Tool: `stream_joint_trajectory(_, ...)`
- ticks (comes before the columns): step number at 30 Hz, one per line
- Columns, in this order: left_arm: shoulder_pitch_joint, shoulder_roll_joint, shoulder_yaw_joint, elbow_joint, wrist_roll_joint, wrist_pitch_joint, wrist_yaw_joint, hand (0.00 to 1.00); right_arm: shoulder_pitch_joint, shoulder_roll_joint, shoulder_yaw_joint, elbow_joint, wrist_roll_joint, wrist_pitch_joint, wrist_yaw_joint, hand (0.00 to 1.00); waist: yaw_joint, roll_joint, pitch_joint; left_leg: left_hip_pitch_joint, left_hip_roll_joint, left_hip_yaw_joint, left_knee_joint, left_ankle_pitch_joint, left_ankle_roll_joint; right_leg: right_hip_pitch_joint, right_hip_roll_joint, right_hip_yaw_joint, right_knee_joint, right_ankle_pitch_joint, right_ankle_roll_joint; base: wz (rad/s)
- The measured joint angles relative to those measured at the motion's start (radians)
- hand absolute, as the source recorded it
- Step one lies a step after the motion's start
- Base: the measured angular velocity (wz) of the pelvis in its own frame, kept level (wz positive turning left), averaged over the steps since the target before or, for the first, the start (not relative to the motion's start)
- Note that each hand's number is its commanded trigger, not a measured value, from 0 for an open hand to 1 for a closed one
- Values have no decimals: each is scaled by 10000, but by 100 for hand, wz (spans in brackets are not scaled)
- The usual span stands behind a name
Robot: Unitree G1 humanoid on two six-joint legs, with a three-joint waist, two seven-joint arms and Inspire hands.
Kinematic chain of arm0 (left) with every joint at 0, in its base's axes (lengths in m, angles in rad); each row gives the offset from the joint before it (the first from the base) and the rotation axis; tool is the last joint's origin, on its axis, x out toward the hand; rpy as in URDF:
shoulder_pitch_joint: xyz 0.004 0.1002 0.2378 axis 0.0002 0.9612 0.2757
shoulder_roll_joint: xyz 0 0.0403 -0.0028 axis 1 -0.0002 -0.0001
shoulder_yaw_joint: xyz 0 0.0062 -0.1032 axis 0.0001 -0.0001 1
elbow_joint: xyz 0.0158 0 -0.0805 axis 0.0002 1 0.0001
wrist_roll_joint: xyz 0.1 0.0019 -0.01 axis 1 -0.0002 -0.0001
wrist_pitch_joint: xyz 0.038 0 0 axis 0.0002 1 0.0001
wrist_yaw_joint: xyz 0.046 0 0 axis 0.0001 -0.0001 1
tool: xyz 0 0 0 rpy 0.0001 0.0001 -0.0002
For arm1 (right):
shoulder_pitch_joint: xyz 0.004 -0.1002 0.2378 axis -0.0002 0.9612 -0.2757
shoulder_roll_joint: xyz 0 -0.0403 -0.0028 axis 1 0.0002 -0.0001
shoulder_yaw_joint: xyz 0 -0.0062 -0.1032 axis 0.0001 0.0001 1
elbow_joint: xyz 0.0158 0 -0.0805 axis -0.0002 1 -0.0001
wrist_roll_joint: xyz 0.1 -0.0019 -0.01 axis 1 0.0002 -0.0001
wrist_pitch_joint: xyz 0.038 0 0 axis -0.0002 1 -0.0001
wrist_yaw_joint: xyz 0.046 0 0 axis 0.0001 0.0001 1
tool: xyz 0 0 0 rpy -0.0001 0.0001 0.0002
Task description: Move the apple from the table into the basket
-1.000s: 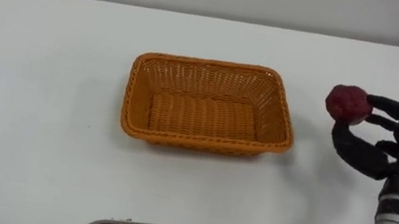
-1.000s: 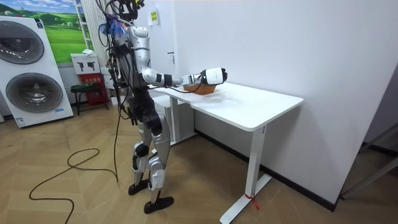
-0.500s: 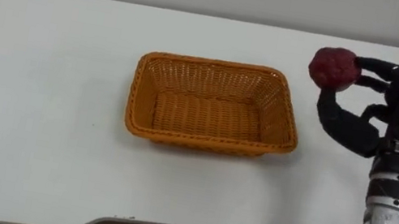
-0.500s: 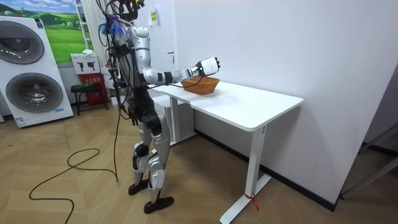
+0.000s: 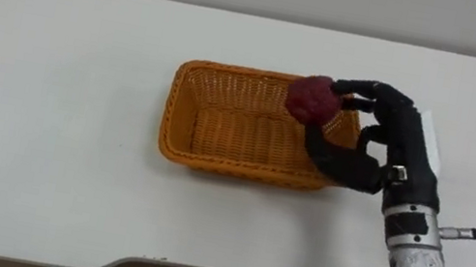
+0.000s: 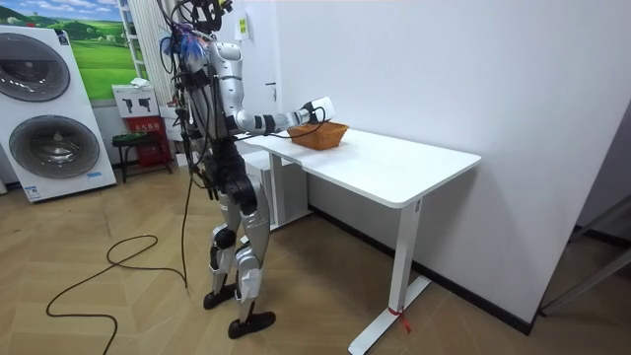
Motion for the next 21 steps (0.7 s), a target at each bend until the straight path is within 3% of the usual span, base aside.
stream_joint_trajectory(21,49,15,21,26,-2,1,9,0,-93,31,-103,-8,-164,6,277,0,-4,-41,19,16,-10,-120,-3,1,0,40,-11,-97,2,0,1,1)
